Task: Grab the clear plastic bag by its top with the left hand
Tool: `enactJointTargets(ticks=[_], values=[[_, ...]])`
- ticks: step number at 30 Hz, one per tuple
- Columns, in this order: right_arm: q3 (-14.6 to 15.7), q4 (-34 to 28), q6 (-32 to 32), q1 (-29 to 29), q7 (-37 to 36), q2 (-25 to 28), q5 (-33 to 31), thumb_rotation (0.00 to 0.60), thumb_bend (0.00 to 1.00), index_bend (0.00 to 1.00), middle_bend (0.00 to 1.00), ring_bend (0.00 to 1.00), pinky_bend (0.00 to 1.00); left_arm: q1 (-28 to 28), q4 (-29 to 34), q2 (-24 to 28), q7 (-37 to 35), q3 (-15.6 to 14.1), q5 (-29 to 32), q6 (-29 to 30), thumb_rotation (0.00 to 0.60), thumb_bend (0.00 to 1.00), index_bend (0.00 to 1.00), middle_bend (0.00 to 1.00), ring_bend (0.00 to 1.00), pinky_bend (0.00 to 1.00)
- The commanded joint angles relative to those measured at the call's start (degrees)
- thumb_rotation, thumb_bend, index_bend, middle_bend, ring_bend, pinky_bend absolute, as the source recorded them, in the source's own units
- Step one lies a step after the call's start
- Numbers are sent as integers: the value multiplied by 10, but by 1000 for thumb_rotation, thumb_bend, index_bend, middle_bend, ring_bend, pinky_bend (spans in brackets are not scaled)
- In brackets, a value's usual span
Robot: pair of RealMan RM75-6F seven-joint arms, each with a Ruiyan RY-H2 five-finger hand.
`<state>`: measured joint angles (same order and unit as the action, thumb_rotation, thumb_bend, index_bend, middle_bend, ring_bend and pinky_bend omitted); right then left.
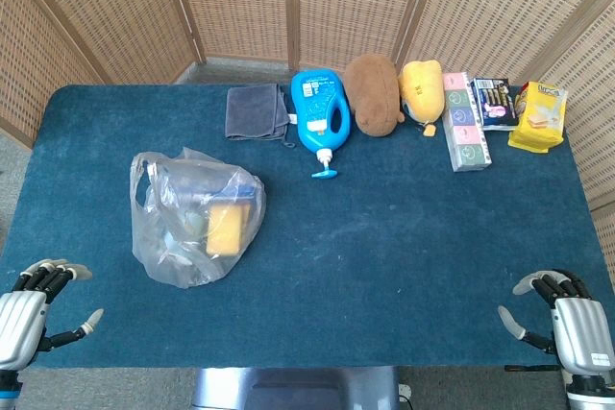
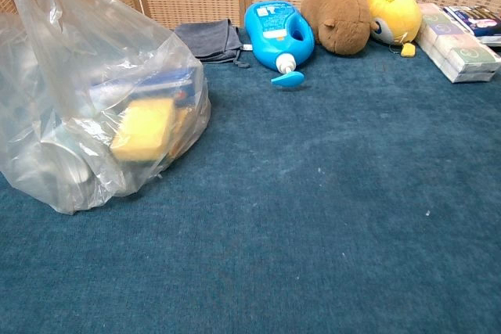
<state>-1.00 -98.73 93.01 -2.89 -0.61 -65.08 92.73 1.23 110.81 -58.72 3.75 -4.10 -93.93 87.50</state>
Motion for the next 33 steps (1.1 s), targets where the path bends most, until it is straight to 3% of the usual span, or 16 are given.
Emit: enactJointTargets(ticks=[1,12,20,33], values=[[-1,-2,0,0,2,1,-2,139,321,476,439,314,211,-2,-1,-2,1,1,4,-5,310,256,337,317,200,144],[0,3,7,-4,-7,3,-1,143,321,476,439,314,211,-3,6,2,1,0,-2,-2,312,256,338,317,200,144],[2,4,12,-8,-9,5,3,141,322,476,439,315,211,-8,4,16,-45,2,-3,-3,307,255,338,317,200,144],[0,7,4,-5,-13,4,-3,139,321,477,439,314,211,-73,0,100,-359,24,30,-80,308,253,338,317,204,145]])
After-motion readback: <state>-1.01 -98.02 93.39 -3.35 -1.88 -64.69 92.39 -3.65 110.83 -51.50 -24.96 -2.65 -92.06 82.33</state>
